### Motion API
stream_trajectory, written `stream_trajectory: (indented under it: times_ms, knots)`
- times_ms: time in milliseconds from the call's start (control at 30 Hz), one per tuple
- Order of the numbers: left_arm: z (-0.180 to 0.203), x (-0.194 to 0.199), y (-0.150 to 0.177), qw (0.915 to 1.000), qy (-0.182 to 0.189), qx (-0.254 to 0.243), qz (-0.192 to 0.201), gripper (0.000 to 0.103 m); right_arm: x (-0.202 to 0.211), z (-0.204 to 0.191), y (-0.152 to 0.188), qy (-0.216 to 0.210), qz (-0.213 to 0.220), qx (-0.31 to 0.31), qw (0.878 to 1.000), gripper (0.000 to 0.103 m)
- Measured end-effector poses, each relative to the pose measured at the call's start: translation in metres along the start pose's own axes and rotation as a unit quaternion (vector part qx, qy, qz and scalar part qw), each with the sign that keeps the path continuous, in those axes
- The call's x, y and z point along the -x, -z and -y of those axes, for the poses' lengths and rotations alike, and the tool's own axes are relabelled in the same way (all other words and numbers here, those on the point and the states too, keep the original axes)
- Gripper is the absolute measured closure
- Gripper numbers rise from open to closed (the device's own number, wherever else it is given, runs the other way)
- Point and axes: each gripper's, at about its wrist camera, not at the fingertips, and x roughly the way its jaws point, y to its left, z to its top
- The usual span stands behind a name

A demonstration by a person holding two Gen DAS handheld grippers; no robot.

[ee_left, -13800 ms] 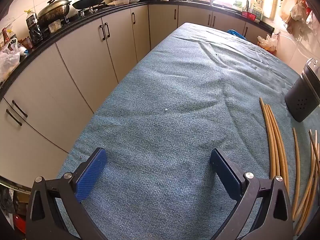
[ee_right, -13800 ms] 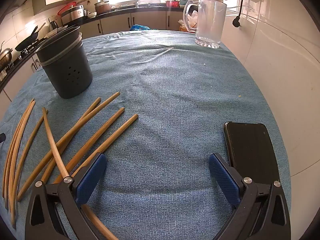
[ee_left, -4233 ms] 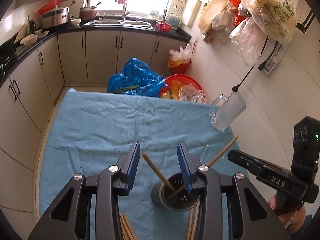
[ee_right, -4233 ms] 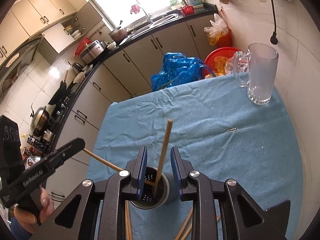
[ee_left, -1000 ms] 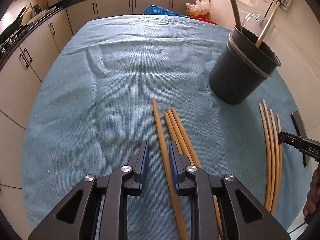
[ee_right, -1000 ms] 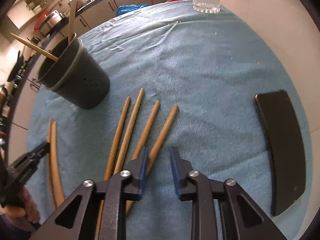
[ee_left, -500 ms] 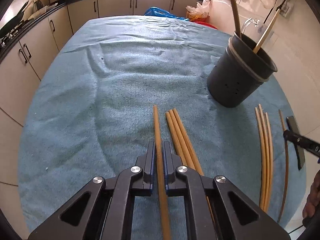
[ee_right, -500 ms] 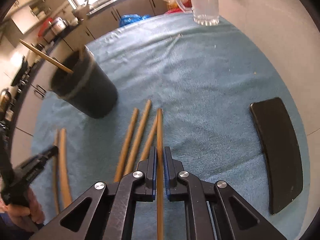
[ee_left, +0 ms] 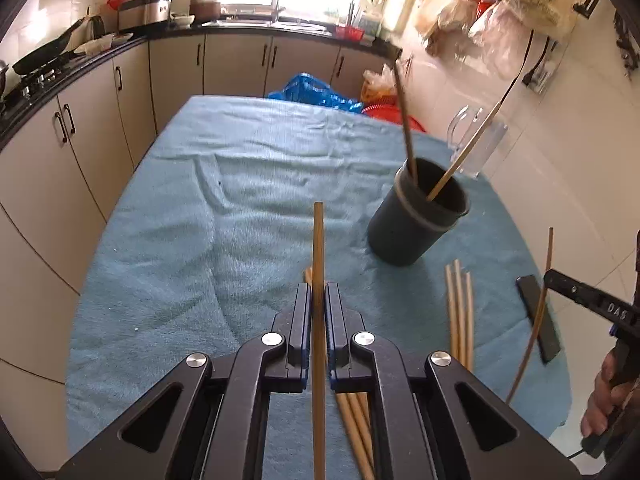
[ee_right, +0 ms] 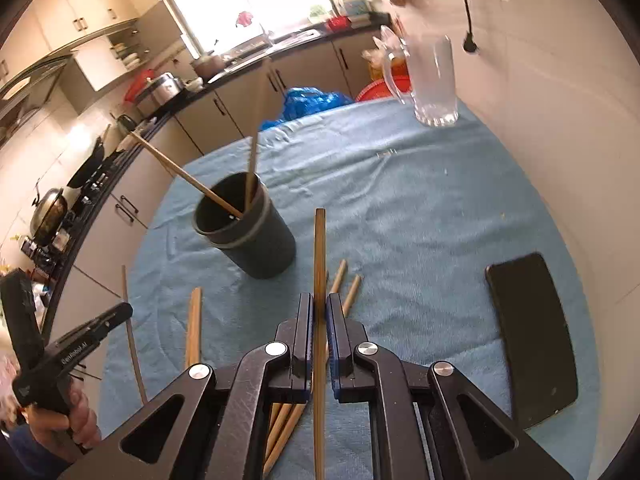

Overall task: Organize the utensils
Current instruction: 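Raise the held chopsticks upright and carry them over the holder cup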

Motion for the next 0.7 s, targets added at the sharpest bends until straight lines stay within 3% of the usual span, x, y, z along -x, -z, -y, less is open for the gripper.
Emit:
stream_trajectory:
  times_ms: [700]
  knots:
    - [0.039,0.067,-0.001,0.9978,-0.001,-0.010,0.065,0.097,0.053,-0.007,-0.001,-0.052,0.053,0.041,0.996,0.096]
